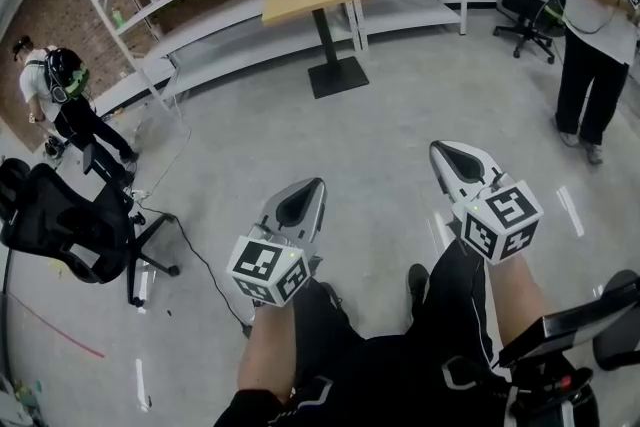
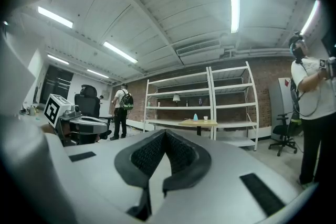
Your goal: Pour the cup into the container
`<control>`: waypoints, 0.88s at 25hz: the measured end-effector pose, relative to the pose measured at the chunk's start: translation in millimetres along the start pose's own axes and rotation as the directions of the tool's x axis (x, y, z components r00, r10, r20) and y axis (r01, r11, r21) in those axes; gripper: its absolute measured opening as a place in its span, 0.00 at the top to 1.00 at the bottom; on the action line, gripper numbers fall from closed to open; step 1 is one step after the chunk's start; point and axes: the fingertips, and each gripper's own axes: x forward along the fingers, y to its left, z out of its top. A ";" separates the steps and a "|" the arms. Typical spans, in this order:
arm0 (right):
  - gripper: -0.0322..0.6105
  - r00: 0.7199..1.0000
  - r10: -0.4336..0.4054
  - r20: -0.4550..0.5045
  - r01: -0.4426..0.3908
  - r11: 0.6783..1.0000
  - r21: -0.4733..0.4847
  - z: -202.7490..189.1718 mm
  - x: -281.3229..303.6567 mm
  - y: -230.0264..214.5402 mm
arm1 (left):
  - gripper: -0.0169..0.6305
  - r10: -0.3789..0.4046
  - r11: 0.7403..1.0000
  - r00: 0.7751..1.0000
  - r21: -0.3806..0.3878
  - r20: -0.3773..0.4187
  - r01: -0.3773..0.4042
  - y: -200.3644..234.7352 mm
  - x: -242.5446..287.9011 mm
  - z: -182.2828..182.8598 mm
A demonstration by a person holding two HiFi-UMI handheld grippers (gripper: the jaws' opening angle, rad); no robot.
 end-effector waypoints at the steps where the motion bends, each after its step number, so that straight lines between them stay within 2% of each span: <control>1: 0.95 1.000 0.001 0.002 -0.001 1.000 -0.008 1.1 0.2 0.6 | 0.97 0.000 1.000 1.000 0.000 0.002 0.000 0.1 0.1 0.7; 7: 0.95 1.000 -0.006 0.019 0.007 0.997 -0.073 8.4 -2.5 5.5 | 0.97 0.006 1.000 1.000 -0.013 -0.008 -0.006 2.4 1.6 -2.3; 10: 0.95 1.000 0.015 0.006 -0.015 0.999 -0.049 4.2 -1.7 3.2 | 0.97 0.001 1.000 1.000 -0.018 -0.026 -0.001 -2.2 5.9 -9.0; 13: 0.95 0.999 0.035 -0.001 -0.035 0.999 -0.011 -9.1 4.3 -5.6 | 0.97 -0.016 1.000 0.998 -0.021 -0.058 0.015 -7.0 14.6 -30.9; 17: 0.95 0.999 0.053 -0.013 -0.052 0.998 0.022 -30.8 37.0 -15.5 | 0.97 0.008 0.998 0.993 -0.053 -0.116 -0.014 20.6 30.6 -61.4; 19: 0.95 0.998 0.053 -0.029 -0.051 0.998 0.046 -37.1 54.0 -23.0 | 0.97 0.014 0.998 0.992 -0.051 -0.128 -0.020 33.8 42.7 -62.3; 22: 0.95 0.999 0.052 -0.015 -0.052 0.998 0.041 -30.9 73.7 -29.8 | 0.97 0.002 0.999 0.995 -0.040 -0.098 -0.006 48.4 55.0 -49.2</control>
